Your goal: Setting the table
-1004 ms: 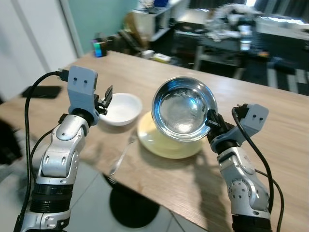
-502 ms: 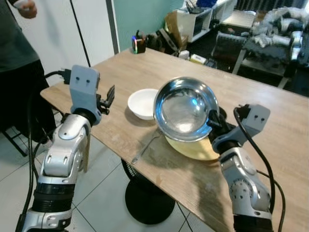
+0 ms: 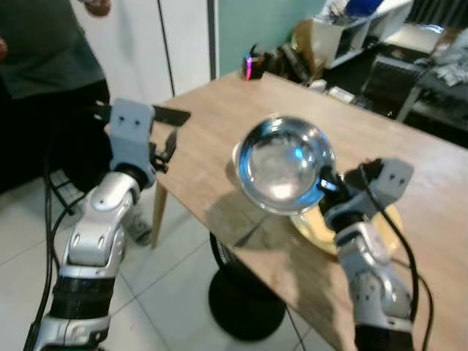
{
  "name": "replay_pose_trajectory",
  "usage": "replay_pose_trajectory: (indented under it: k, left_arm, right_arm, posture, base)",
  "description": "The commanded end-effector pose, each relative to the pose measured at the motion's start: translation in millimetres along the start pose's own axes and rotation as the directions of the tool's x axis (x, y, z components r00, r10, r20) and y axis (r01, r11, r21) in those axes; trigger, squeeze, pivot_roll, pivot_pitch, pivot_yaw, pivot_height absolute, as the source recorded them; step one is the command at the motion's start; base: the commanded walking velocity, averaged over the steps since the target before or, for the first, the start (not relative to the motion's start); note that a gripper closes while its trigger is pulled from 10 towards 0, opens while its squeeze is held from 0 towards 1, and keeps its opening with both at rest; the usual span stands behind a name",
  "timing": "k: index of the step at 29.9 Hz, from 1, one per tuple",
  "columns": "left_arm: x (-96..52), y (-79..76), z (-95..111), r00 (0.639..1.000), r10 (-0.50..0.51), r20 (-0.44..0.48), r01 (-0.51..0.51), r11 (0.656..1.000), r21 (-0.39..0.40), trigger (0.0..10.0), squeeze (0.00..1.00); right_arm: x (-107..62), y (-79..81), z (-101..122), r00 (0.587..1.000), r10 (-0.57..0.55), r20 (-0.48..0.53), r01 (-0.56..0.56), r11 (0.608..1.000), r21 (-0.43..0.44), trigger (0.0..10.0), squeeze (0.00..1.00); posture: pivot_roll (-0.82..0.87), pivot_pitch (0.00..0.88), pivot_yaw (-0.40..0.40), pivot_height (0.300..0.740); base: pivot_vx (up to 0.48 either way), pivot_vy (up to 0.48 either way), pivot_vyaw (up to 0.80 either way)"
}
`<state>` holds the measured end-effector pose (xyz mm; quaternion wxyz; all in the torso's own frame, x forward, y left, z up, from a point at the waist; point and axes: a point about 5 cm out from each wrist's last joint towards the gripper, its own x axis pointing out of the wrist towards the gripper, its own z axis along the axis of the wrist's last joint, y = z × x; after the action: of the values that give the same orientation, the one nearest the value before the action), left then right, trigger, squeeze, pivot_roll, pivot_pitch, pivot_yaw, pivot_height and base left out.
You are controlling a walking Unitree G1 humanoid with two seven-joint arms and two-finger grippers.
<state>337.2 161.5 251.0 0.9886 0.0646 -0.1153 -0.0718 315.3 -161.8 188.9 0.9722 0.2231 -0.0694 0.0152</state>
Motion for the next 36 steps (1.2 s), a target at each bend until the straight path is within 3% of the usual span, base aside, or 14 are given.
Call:
replay_pose_trajectory:
  k: [1, 36]
  left_arm:
    - [-0.7, 1.5, -2.8, 1.000, 0.007, -0.010, -0.007, 1.000, 0.007, 10.0, 0.00]
    - [0.4, -2.5, -3.1, 1.000, -0.004, -0.011, 0.004, 1.000, 0.000, 10.0, 0.00]
  right_arm:
    - [0.0, 2.9, 0.8, 1.000, 0.016, 0.006, -0.016, 1.000, 0.003, 10.0, 0.00]
    - [0.4, 4.7, -1.5, 0.999, 0.033, -0.008, -0.033, 0.999, 0.000, 10.0, 0.00]
  posture:
    - [-0.03, 0.000, 0.069, 0.740]
    - [-0.03, 0.000, 0.068, 0.740]
  base:
    - [0.000, 0.000, 0.76]
    - [0.000, 0.000, 0.75]
